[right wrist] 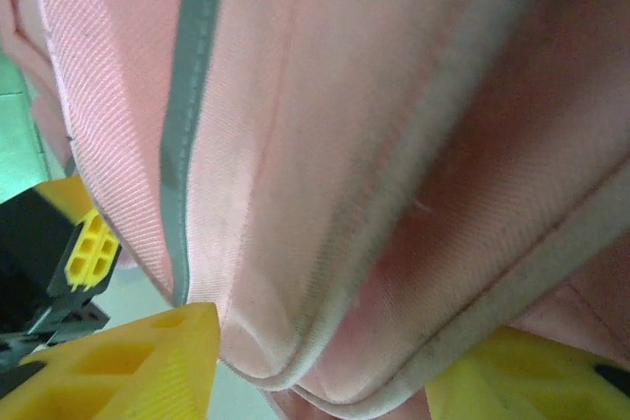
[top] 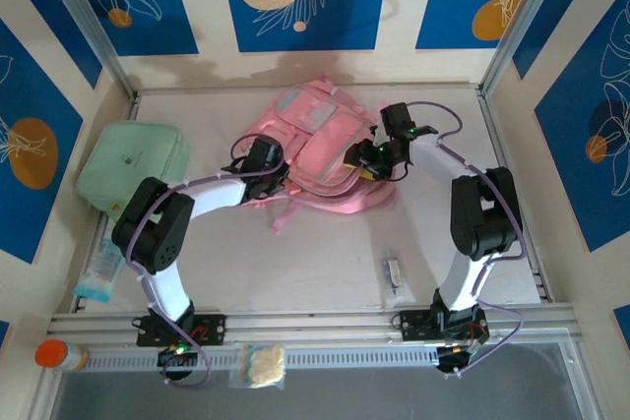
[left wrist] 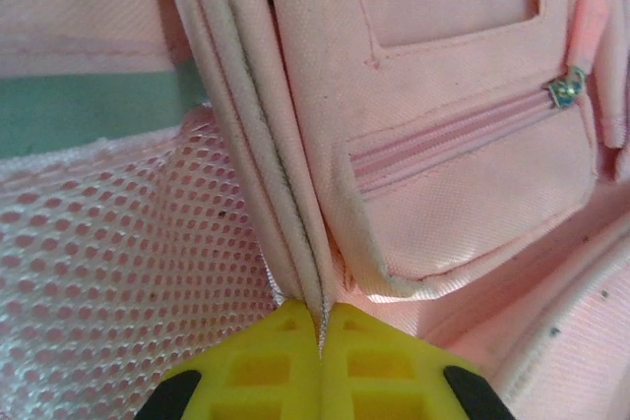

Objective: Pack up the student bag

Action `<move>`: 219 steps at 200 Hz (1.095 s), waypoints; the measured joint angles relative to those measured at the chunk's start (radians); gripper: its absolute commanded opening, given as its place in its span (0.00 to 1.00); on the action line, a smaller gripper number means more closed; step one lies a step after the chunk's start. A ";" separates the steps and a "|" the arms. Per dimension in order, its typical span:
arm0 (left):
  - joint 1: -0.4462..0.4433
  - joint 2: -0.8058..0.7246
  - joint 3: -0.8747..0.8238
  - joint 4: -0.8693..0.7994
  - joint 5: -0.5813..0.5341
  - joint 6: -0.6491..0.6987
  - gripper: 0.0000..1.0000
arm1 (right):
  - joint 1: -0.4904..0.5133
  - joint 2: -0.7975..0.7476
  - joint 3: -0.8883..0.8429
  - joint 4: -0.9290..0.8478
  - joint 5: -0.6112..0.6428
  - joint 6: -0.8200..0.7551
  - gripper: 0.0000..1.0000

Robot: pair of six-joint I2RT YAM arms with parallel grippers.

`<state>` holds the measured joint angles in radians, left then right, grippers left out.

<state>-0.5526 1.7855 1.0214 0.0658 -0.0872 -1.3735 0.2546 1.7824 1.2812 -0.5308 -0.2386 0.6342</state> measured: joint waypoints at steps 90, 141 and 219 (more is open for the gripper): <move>-0.048 -0.029 -0.010 0.031 0.007 -0.111 0.00 | 0.143 -0.178 0.007 -0.199 0.247 0.058 0.53; -0.051 -0.034 -0.022 0.062 0.008 -0.138 0.00 | 0.357 -0.050 0.026 -0.093 0.295 0.269 0.40; -0.052 -0.043 -0.042 0.097 0.008 -0.150 0.00 | 0.454 0.089 0.060 0.036 0.405 0.499 0.33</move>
<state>-0.6044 1.7420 0.9798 0.1627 -0.0788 -1.5234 0.7082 1.8709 1.3407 -0.4946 0.1665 1.1328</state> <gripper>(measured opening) 0.048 0.332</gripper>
